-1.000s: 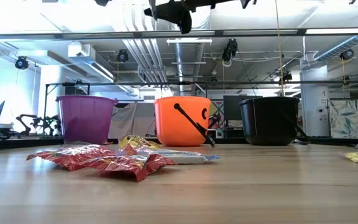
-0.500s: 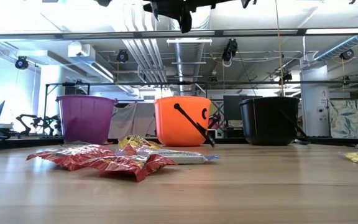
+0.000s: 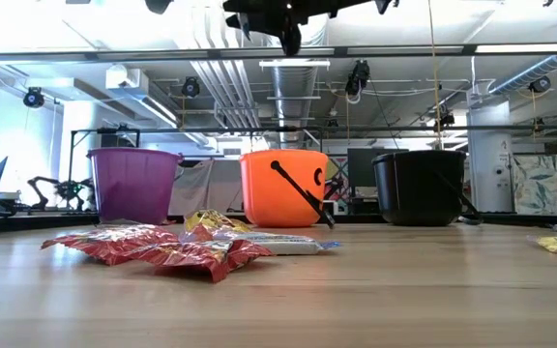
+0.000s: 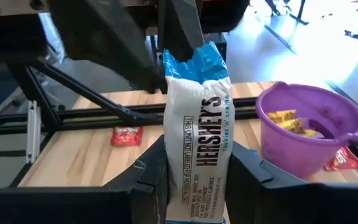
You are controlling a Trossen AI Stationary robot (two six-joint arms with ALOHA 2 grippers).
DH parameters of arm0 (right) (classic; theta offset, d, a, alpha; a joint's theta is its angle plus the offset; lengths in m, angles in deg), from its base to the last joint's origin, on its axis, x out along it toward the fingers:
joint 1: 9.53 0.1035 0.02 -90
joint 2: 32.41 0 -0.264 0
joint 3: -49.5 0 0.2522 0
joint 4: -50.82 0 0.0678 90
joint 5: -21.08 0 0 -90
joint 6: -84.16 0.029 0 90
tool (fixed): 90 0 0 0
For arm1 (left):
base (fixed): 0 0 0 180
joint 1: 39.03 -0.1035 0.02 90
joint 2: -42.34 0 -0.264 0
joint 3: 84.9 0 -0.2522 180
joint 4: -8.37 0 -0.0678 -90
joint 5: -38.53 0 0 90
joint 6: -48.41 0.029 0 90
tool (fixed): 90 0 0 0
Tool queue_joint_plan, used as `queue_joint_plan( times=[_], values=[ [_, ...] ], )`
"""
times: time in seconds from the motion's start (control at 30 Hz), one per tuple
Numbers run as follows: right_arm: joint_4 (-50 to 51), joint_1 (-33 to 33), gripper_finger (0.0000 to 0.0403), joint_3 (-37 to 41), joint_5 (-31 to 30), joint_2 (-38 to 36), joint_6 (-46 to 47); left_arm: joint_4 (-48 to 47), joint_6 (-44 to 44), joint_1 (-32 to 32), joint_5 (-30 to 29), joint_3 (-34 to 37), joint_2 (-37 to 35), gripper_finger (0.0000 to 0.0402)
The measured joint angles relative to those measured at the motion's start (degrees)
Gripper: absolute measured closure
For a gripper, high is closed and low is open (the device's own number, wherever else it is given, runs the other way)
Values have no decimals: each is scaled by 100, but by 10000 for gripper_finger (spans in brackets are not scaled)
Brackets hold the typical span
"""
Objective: Sort candy by brand, put in halloween buckets
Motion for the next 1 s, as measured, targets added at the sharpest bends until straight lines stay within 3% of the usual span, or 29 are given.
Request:
queue_joint_plan(
  times=[0.17,0.33,0.7,0.83,1.0],
  values=[
    [204,-98,303,-2,1,-9,4,-110,11,0,-2,-2,-3,254],
    [660,-223,303,-5,-46,-31,49,-488,-108,0,0,-2,-41,201],
    [2293,-554,303,-8,-110,-66,259,-1845,-680,0,2,-2,-103,178],
    [3397,-689,303,-213,-808,-85,89,-2103,-727,0,-21,-2,-111,177],
    [4730,-1148,303,-932,-2359,-101,-101,-2221,-722,-44,-540,-2,-118,177]
  ],
)
